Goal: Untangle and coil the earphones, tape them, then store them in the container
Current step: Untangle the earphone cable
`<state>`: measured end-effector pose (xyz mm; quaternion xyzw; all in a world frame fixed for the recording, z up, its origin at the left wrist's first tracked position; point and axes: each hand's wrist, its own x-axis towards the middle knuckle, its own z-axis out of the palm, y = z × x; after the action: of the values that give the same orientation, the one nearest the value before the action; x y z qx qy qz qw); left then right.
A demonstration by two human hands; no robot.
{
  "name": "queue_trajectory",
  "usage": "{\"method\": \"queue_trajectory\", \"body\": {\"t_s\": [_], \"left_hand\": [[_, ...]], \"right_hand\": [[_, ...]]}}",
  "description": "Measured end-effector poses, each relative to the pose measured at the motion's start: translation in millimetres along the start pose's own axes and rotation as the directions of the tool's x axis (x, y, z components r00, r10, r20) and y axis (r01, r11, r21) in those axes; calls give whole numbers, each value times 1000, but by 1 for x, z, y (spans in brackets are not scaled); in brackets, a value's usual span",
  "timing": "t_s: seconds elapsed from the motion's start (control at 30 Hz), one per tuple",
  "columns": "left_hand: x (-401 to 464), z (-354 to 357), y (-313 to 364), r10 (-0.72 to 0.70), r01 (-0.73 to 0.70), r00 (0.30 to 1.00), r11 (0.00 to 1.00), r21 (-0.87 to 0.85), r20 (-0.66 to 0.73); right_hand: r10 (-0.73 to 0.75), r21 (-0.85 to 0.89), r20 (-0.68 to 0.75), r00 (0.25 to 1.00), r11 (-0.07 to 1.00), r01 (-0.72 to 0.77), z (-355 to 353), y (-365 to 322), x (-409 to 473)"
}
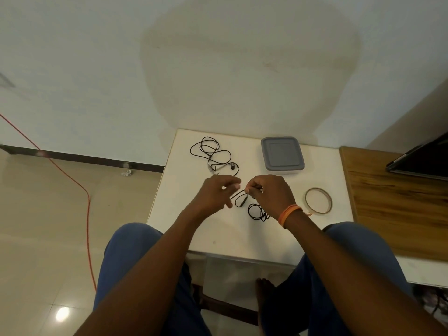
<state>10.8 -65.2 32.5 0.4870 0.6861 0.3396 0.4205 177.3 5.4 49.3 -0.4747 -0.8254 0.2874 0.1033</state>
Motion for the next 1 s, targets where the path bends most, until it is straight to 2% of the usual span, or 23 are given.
{"method": "queue_trajectory", "body": {"t_s": [0.07, 0.17, 0.3, 0.47, 0.63, 0.7, 0.8, 0.87, 1.0], "left_hand": [[-3, 7, 9, 34, -32, 997, 999, -31, 64], [-6, 7, 10, 18, -16, 998, 999, -28, 67], [-4, -9, 8, -19, 9, 998, 985, 172, 57], [-3, -51, -22, -177, 218, 972, 922, 319, -153], [0, -62, -47, -345, 415, 909, 792, 448, -233], [1, -56, -53, -359, 433, 901, 745, 507, -242], [-3, -46, -54, -317, 374, 925, 676, 635, -209], [-5, -43, -49, -344, 352, 926, 644, 679, -154], [-8, -35, -37, -413, 300, 911, 658, 691, -2]], "right_hand": [[-16, -8, -12, 1000, 1000, 15, 4, -1, 1], [-20, 11, 24, 1000, 1000, 20, 8, 1, 1], [-6, 90, 104, 995, 996, -4, 6, 1, 1], [33, 193, 107, 994, 980, -54, -20, 12, 7], [40, 144, 117, 992, 988, -57, -35, 24, 7], [37, 128, 122, 992, 990, -52, -35, 24, 7], [16, 108, 117, 993, 994, -29, -31, 22, 6], [-1, 106, 116, 993, 994, -12, -27, 20, 5], [-22, 83, 143, 990, 996, 10, -18, 13, 3]]}}
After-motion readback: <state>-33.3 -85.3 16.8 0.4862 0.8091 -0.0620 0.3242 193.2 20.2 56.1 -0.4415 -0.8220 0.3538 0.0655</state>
